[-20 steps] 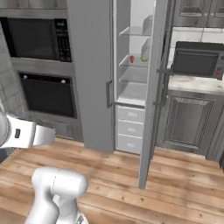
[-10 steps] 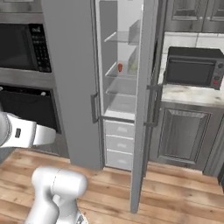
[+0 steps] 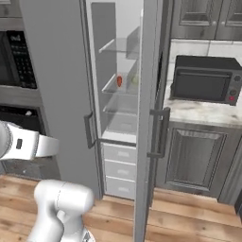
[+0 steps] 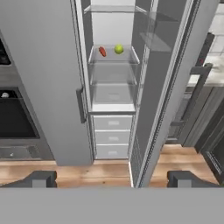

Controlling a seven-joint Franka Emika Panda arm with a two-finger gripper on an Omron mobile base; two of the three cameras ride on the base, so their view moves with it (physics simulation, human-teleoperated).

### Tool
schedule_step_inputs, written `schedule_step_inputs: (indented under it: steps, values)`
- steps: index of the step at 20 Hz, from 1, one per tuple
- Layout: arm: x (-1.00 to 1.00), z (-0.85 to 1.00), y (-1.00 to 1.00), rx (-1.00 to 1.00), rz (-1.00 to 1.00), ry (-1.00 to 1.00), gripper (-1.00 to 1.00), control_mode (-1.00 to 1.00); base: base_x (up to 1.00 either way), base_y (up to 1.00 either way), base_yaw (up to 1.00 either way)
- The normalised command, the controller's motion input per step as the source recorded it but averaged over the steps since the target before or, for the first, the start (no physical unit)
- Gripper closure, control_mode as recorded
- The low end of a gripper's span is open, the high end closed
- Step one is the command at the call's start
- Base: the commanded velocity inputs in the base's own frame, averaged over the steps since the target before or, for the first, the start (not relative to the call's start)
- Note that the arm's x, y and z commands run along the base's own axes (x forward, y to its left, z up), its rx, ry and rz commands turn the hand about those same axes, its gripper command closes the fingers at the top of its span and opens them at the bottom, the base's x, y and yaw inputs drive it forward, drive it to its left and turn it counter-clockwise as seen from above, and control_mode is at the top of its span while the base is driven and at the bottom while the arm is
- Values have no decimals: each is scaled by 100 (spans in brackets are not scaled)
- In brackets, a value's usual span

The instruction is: Open the fridge, remove the pear, carrot, and fish, and place them on any counter.

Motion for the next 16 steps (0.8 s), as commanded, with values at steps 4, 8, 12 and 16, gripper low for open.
schedule_step_inputs:
  steps: [4, 8, 12, 16]
  values:
    - [0, 0, 0, 0, 0, 0, -100, 100, 61, 0, -7]
    - [0, 0, 0, 0, 0, 0, -100, 100, 61, 0, -6]
    - [0, 0, 0, 0, 0, 0, -100, 100, 58, 0, -6]
    - [0, 0, 0, 0, 0, 0, -100, 100, 58, 0, -6]
